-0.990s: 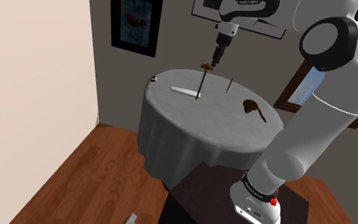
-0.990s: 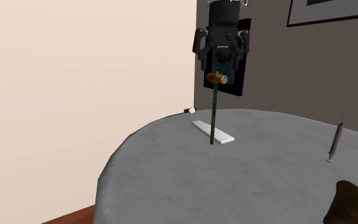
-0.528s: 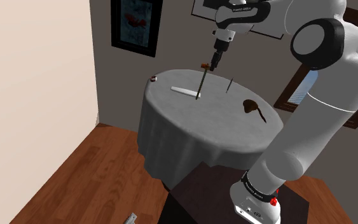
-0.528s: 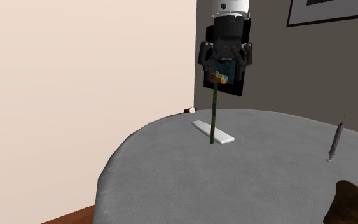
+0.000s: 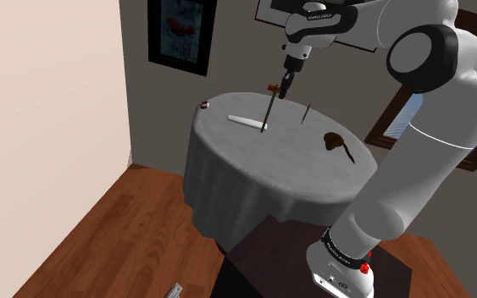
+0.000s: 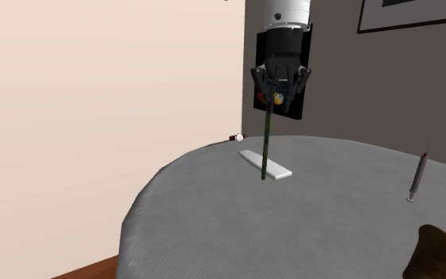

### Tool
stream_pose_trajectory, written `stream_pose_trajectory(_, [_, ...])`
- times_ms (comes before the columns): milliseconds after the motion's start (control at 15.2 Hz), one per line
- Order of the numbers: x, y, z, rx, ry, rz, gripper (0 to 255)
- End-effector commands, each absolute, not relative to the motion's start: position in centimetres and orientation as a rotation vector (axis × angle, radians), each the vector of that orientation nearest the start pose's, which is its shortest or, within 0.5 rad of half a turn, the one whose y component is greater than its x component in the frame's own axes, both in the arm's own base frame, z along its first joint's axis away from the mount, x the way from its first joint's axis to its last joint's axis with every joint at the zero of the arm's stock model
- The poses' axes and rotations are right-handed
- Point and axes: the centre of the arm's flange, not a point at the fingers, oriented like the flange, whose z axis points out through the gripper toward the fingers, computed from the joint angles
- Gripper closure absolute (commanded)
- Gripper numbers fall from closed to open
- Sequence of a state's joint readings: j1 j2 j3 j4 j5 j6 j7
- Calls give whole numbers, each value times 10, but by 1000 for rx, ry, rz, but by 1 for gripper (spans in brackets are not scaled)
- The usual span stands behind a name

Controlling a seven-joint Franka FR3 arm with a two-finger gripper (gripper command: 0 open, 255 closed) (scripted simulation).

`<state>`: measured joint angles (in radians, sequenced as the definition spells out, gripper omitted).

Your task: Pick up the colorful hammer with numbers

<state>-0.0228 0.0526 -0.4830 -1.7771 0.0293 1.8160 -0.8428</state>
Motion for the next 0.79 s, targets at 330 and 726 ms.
stream_pose_trajectory(330, [508, -273, 526, -3091, -515, 6, 255])
stream_pose_trajectory(726, [508, -273, 558, -3091, -515, 6, 255])
